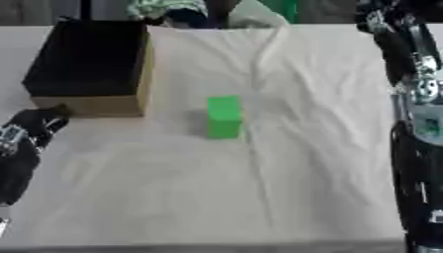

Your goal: Pick up objects on the table and place them in the box.

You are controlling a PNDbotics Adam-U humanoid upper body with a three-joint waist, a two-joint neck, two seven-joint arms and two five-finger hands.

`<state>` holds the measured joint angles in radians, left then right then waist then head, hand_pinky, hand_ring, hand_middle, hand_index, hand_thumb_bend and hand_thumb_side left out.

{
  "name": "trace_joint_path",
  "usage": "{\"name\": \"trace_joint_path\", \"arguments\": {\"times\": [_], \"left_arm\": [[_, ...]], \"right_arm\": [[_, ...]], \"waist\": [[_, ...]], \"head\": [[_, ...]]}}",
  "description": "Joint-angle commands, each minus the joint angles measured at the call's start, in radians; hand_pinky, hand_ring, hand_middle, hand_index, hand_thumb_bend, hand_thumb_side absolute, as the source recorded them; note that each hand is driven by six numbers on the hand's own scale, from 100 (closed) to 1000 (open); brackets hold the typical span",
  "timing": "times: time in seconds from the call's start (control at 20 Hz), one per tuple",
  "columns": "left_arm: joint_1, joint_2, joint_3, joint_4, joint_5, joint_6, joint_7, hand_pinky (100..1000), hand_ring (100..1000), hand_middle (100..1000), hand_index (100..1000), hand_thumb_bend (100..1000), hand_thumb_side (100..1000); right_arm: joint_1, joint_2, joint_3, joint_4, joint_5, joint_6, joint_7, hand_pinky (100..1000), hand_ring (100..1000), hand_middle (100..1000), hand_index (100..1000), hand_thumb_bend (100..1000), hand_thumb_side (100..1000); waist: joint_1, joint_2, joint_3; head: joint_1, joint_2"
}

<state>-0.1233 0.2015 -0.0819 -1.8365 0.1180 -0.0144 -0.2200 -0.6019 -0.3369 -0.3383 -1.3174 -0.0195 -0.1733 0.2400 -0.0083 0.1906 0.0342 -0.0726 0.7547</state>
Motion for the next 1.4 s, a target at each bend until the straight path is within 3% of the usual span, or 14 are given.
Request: {"name": "trace_joint_path", "arguments": {"times": [0.05,0.5,0.8,1.05,1.2,1.4], "left_arm": [[-0.006,0.007,0.008,-0.017,0.002,0.000,0.004,1000,999,720,746,100,827],[-0.006,0.006,0.008,-0.016,0.001,0.001,0.005,1000,998,719,746,100,829],[-0.007,0.006,0.007,-0.015,0.000,0.002,0.004,1000,998,719,746,100,829],[-0.006,0.008,0.004,-0.013,0.001,0.003,0.001,1000,997,719,746,100,829],[-0.005,0.009,0.002,-0.012,0.001,0.003,-0.001,1000,997,719,746,100,830],[-0.005,0.010,0.000,-0.011,0.001,0.004,-0.002,1000,997,719,746,100,830]], "right_arm": [[-0.015,-0.015,-0.002,-0.012,0.005,-0.002,0.003,824,766,708,872,100,539],[-0.019,-0.015,0.002,-0.008,0.008,-0.005,0.010,824,768,707,873,100,537],[-0.042,-0.025,0.024,0.009,0.024,-0.018,0.047,831,779,724,887,100,489],[-0.115,-0.052,0.099,0.080,0.097,-0.084,0.213,858,836,793,929,100,436],[-0.175,-0.064,0.151,0.150,0.137,-0.162,0.351,872,864,821,945,100,381],[-0.252,-0.064,0.212,0.250,0.183,-0.284,0.490,891,904,853,958,108,377]], "waist": [[-0.001,-0.016,-0.001],[-0.002,-0.014,0.001],[-0.005,-0.014,0.003],[-0.009,-0.019,0.007],[-0.012,-0.021,0.011],[-0.014,-0.022,0.016]], "head": [[0.000,-0.005],[0.000,-0.004],[-0.003,-0.003],[-0.009,-0.003],[-0.013,-0.006],[-0.019,-0.010]]}}
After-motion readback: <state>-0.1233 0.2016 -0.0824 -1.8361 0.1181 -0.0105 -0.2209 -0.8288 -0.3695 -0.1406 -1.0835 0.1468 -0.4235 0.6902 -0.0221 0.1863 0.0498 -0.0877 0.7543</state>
